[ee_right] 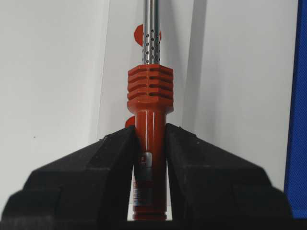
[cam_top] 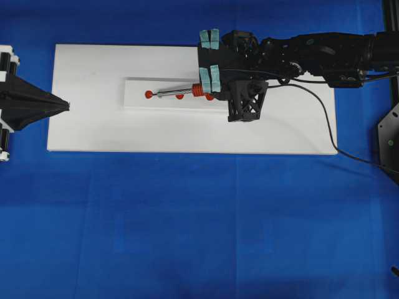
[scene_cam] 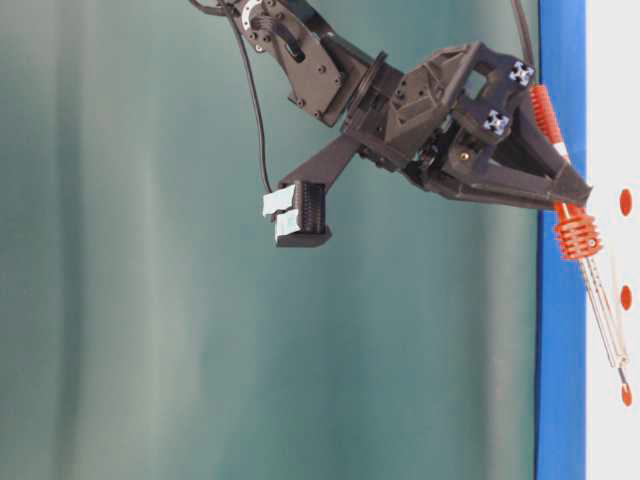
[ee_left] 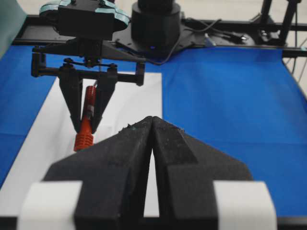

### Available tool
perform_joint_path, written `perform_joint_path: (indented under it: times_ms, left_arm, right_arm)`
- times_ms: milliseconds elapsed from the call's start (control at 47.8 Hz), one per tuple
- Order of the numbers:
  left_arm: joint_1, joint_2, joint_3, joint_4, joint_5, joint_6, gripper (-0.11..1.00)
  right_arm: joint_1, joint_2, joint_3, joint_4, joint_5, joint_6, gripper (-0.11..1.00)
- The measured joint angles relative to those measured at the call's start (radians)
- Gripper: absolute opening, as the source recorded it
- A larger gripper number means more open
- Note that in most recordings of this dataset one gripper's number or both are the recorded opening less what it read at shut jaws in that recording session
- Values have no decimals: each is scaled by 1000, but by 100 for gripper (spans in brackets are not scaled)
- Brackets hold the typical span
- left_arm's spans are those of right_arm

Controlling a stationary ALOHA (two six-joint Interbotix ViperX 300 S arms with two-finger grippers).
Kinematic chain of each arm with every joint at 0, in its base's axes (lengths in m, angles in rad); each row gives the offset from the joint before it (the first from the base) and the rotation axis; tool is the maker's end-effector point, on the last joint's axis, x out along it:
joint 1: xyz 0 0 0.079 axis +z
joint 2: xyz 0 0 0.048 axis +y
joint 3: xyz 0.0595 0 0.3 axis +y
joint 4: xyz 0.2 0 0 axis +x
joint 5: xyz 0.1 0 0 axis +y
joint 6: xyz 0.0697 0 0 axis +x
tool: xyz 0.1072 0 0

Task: Touch the tip of the soldering iron to the mark.
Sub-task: 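Lower the iron tip onto the leftmost red dot, then raise the iron tip off the strip and shift it rightward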

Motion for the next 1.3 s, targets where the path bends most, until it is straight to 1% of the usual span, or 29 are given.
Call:
perform_joint_path:
  times_ms: [1193, 1298]
  left_arm:
    - [0, -2, 0, 0, 0, 2, 0]
    - [0, -2, 0, 2, 0, 2, 0]
  right_arm:
    - [0, 0, -2, 0, 0, 3, 6]
    - [0, -17, -3, 0, 6, 3, 6]
